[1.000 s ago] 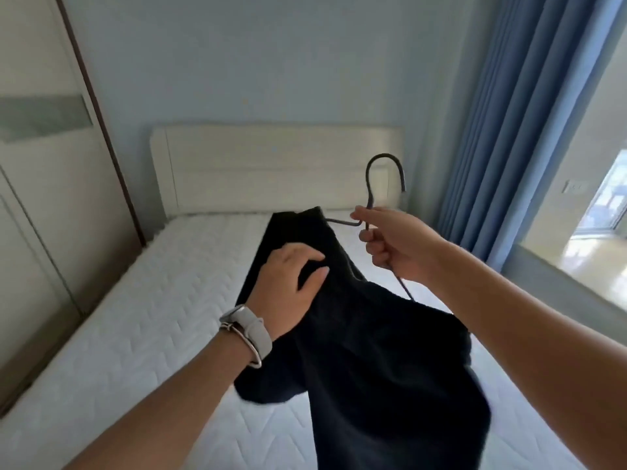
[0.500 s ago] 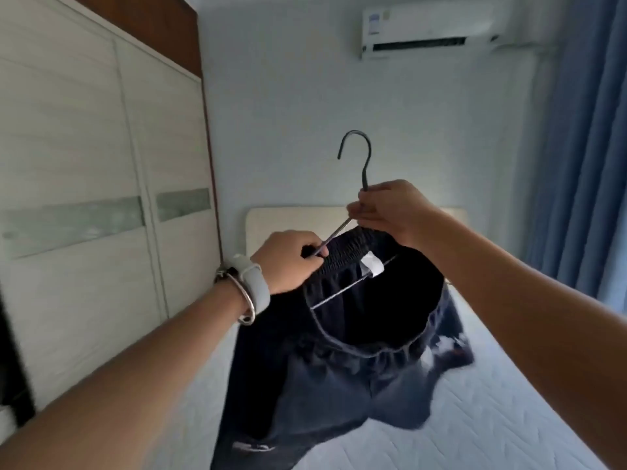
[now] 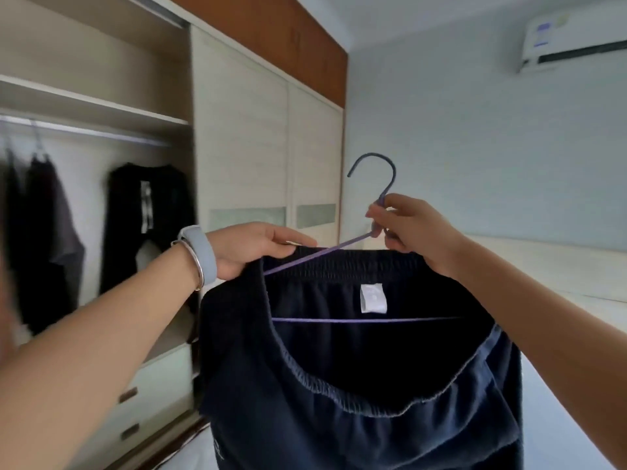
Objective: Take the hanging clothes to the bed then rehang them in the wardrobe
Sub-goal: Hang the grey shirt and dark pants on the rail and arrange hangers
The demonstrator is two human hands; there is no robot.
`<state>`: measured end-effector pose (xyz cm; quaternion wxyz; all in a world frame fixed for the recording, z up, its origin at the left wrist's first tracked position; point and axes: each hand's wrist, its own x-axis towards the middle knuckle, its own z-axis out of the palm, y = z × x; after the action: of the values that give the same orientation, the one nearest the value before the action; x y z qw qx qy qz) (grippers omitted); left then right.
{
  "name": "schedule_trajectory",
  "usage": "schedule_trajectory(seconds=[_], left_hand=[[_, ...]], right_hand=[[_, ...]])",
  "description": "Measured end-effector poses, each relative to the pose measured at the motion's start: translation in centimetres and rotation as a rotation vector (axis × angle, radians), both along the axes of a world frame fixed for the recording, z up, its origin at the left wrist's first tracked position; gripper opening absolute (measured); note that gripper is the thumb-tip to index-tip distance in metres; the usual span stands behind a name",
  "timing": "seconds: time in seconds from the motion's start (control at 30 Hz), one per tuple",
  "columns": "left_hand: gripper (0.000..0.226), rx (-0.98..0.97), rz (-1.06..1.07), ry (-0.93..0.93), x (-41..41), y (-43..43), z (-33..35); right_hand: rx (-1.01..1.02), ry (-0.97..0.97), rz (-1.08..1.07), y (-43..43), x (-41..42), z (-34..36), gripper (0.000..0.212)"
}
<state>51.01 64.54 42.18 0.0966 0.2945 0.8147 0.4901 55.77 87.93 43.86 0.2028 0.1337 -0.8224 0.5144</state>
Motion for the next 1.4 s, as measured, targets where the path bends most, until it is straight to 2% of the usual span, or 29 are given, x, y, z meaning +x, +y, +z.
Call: schedule_trajectory(seconds=[0.17, 0.27, 0.33, 0.4, 0.5, 0.57, 0.7, 0.77, 0.83, 0.9, 0.97, 1.03, 1.1, 1.2, 1.27, 1.4], left_hand=[[0.037, 0.135, 0.405, 0.192, -1.7, -9.7, 0.9], [0.04, 0.185, 0.508, 0.219, -2.4, -15.5, 2.1], [0.041, 0.156, 0.575, 0.256, -3.1, -19.9, 2.5], [0.038, 0.031, 0.662, 0.341, -3.7, -23.9, 2.0], [0.039, -0.368, 0.661, 0.364, -3.3, -29.2, 1.6], [0.035, -0.498, 0.715, 0.426, -2.4, -32.7, 2.2], [0.037, -0.525, 0.568, 0.464, -1.0, -37.5, 1.6], [0.031, -0.574, 0.58, 0.552, -2.1, -39.2, 0.2], [0.027, -0.485, 0.661, 0.665, -4.3, -41.4, -0.7], [0.033, -0.375, 0.673, 0.69, -6.7, -43.9, -1.1], [0.03, -0.37, 0.688, 0.705, -8.8, -45.8, -1.2], [0.028, -0.374, 0.722, 0.716, -11.4, -47.8, -1.5], [0.03, -0.379, 0.773, 0.711, -14.2, -50.1, -1.5], [0.031, -0.381, 0.809, 0.684, -18.6, -53.1, -1.2], [0.029, -0.372, 0.836, 0.681, -21.5, -54.5, -1.3], [0.026, -0.264, 0.85, 0.67, -27.1, -56.9, -1.7]], right_hand=[[0.106, 0.111, 0.178, -11.4, -1.4, 1.3, 0.019], [0.147, 0.143, 0.276, -18.9, -1.9, 1.4, 0.02], [0.138, 0.141, 0.312, -23.7, -2.7, 1.3, 0.02], [0.101, 0.125, 0.333, -28.1, -3.9, 0.9, 0.018], [0.005, 0.088, 0.292, -33.8, -6.5, 0.0, 0.02], [-0.041, 0.038, 0.28, -37.3, -8.2, -0.9, 0.022], [-0.09, 0.013, 0.387, -44.6, -11.0, -1.6, 0.02], [-0.1, 0.01, 0.449, -47.8, -12.4, -1.6, 0.022], [-0.085, 0.017, 0.518, -50.3, -13.9, -1.6, 0.025], [-0.04, 0.04, 0.579, -52.1, -16.0, -1.6, 0.023], [0.073, 0.109, 0.534, -53.1, -18.9, -2.0, 0.025], [0.26, 0.268, 0.328, -53.2, -22.8, -2.9, 0.028], [0.3, 0.345, 0.12, -52.6, -26.9, -4.2, 0.032], [0.269, 0.245, -0.047, -51.4, -32.2, -6.4, 0.048], [0.281, 0.153, -0.044, -51.6, -34.9, -7.5, 0.054], [0.411, 0.04, 0.049, -53.9, -39.0, -9.0, 0.041]])
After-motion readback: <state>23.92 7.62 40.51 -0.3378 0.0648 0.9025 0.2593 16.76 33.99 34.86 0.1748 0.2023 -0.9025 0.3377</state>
